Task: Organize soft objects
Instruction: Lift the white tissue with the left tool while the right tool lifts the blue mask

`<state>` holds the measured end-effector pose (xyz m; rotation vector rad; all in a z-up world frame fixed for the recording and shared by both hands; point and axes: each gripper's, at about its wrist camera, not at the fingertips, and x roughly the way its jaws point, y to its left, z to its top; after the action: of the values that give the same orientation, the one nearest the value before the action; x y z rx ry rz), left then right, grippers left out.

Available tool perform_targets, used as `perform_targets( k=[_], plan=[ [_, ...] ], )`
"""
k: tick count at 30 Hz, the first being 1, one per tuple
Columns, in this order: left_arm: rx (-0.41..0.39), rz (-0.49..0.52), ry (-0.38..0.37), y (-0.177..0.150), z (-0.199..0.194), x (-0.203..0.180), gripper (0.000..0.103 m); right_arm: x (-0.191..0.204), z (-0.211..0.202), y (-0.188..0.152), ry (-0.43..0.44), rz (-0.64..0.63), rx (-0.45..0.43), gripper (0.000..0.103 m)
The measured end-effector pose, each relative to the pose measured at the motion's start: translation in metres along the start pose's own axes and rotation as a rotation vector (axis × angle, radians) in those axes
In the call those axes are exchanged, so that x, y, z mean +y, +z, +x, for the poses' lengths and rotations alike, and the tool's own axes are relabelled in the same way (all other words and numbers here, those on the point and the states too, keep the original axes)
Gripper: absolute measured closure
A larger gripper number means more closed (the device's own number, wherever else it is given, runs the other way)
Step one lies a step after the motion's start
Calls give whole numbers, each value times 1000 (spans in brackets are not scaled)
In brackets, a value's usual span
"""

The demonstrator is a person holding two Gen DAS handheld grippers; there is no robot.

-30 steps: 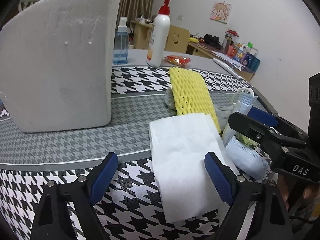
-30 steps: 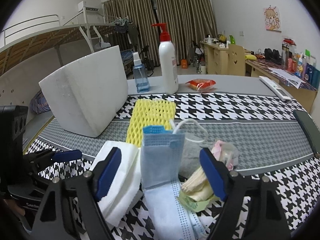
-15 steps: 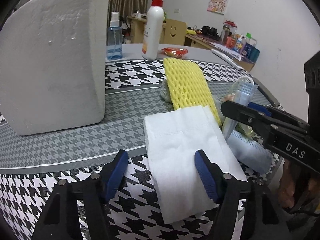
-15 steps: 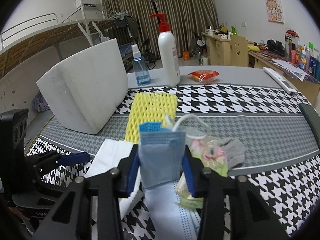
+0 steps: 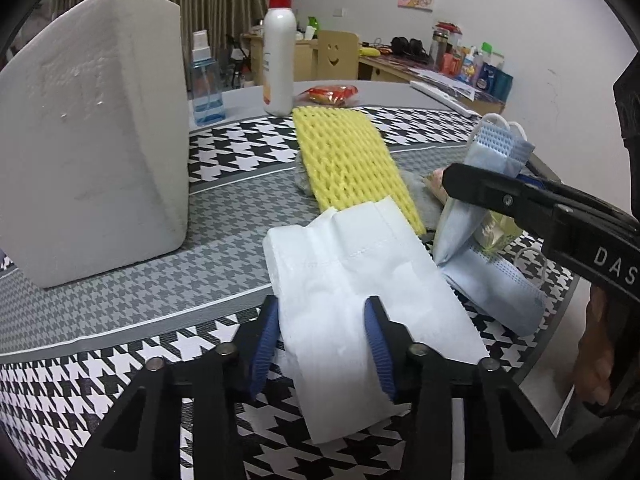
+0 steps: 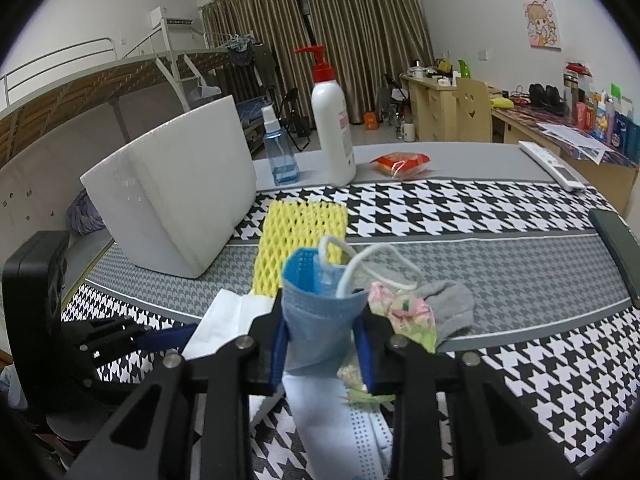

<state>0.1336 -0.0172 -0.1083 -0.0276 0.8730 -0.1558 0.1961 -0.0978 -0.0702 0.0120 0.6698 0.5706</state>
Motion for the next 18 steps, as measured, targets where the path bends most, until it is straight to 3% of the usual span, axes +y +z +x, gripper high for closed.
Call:
perform_targets(
  k=[4, 7, 18],
  plan=[
    [-9, 4, 9, -1, 0, 1, 87, 0, -1, 0, -4, -3, -4, 77],
    [-11, 5, 0, -2, 0, 2, 93, 0, 0, 0, -2, 3, 2, 84],
    [-72, 12, -8, -4, -20, 3, 96, 4, -12, 2, -8, -7, -20, 88]
  ],
)
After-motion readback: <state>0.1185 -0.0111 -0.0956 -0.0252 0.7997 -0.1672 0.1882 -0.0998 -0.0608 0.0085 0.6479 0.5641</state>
